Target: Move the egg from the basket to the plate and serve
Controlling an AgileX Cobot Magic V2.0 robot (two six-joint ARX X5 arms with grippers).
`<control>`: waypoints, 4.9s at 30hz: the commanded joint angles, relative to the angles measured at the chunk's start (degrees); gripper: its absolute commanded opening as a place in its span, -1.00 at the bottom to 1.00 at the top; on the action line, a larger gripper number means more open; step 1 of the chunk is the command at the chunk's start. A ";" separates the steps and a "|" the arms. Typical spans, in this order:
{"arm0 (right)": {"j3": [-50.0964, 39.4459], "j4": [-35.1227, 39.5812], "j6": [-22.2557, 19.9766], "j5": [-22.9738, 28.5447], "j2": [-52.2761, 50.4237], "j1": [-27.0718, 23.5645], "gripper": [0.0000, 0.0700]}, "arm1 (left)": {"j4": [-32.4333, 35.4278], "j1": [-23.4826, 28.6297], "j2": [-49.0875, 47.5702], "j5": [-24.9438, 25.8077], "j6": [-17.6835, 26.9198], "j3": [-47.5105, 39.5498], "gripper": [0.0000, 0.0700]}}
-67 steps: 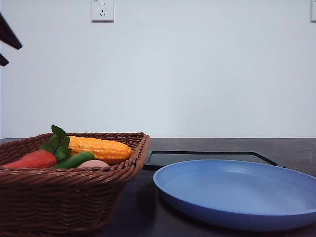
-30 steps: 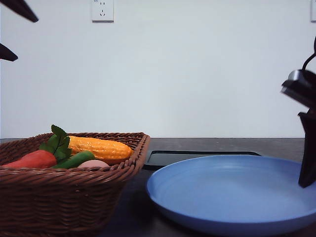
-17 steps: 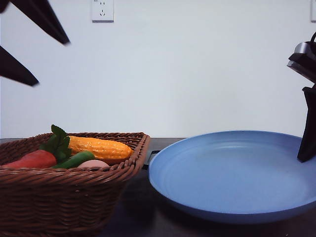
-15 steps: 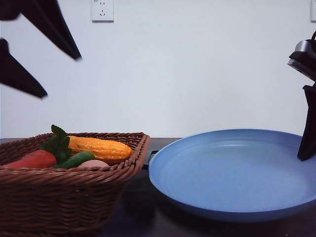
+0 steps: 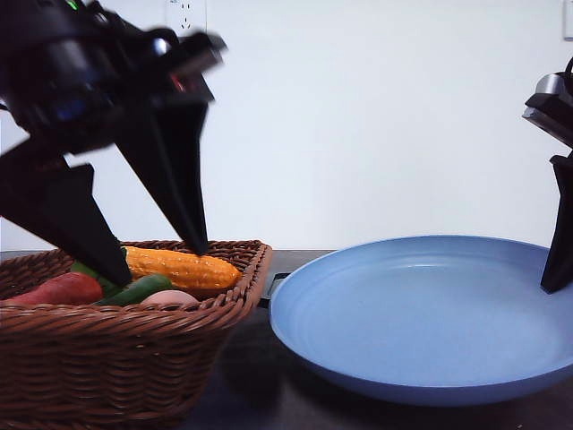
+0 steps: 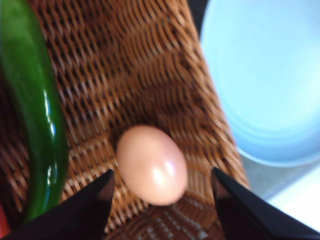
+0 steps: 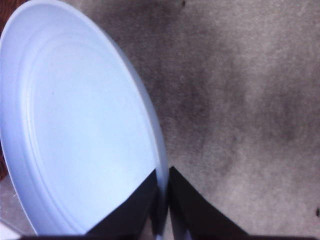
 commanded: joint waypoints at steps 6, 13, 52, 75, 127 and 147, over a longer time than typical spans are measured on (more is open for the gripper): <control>0.10 -0.21 -1.00 -0.52 0.18 0.20 -1.00 | 0.83 -0.86 5.17 -0.49 -0.52 0.69 0.12; 0.09 -0.17 -1.08 -0.51 0.18 0.20 -1.00 | 2.48 -0.86 7.26 -0.49 -0.67 0.69 0.12; 1.65 -6.52 -3.50 -0.68 -3.15 -4.01 -1.00 | -10.18 -0.37 2.67 -3.93 9.43 17.98 -0.34; 7.69 -9.72 -1.41 -13.99 -4.87 -0.31 -1.00 | -1.73 -13.70 7.17 -1.97 13.75 25.56 -0.34; 24.61 -9.47 -1.22 -13.36 18.62 -6.03 -1.00 | -17.38 1.31 -19.70 -5.30 23.18 26.30 0.12; 60.22 -16.24 -1.69 -10.59 53.05 -8.66 -1.00 | -21.22 2.74 -24.56 -7.43 22.42 26.30 0.12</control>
